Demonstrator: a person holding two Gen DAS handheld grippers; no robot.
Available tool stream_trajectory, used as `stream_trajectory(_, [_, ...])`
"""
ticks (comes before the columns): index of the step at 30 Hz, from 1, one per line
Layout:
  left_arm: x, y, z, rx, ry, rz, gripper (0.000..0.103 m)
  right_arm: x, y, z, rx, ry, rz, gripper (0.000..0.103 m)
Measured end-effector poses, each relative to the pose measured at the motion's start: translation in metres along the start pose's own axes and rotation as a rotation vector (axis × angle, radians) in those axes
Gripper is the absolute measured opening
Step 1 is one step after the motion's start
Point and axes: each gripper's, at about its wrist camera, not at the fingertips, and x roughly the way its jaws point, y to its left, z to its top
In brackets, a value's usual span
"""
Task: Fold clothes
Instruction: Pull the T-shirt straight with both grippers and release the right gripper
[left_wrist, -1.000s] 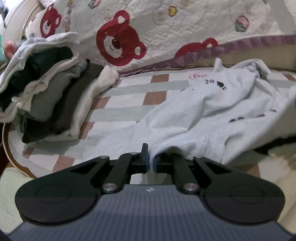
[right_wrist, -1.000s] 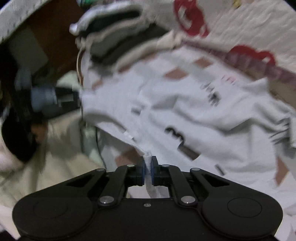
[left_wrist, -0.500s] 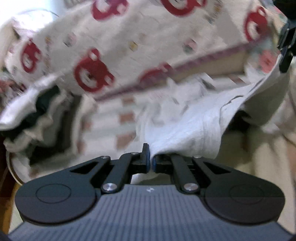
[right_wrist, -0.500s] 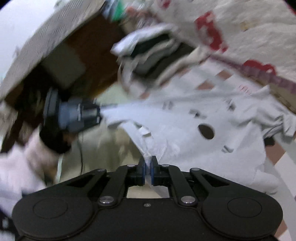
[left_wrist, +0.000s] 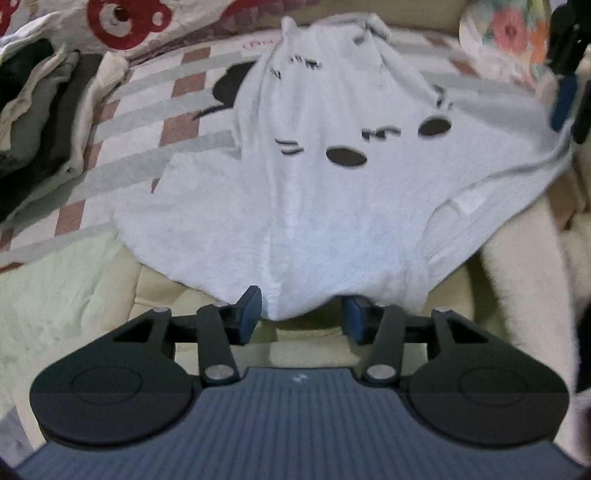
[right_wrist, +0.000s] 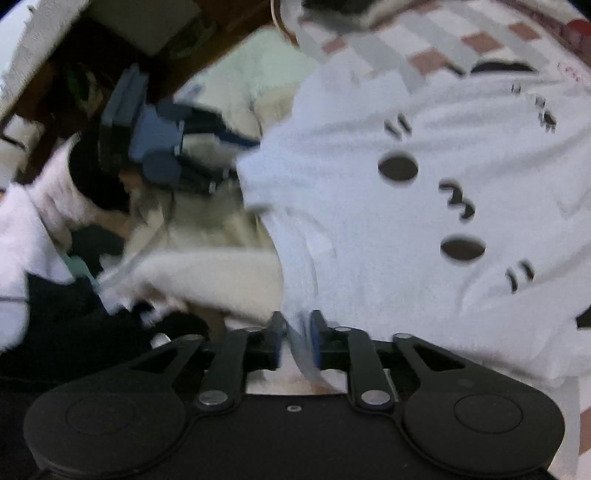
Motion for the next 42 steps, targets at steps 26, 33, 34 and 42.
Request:
stream_trajectory(26, [0.132,0.235,0.023,-0.98,-0.061,-0.048,0.076,-0.044,-0.252,0.028,0.474,-0.437,-0.602,0.047])
stream_trajectory(33, [0.145,0.226,0.042,-0.855,-0.061,-0.036,0.066,-0.037,-0.272,0.017,0.689,-0.418,-0.451,0.047])
stream_trajectory(34, [0.143,0.225,0.044,-0.841,-0.079,-0.014,0.052,-0.037,-0.272,0.015,0.705,-0.415,-0.44,0.047])
stream_trajectory(42, [0.046,0.222,0.036,-0.786,-0.489,0.344,0.004,-0.04,-0.277,-0.007,0.692,-0.297,-0.459,0.047])
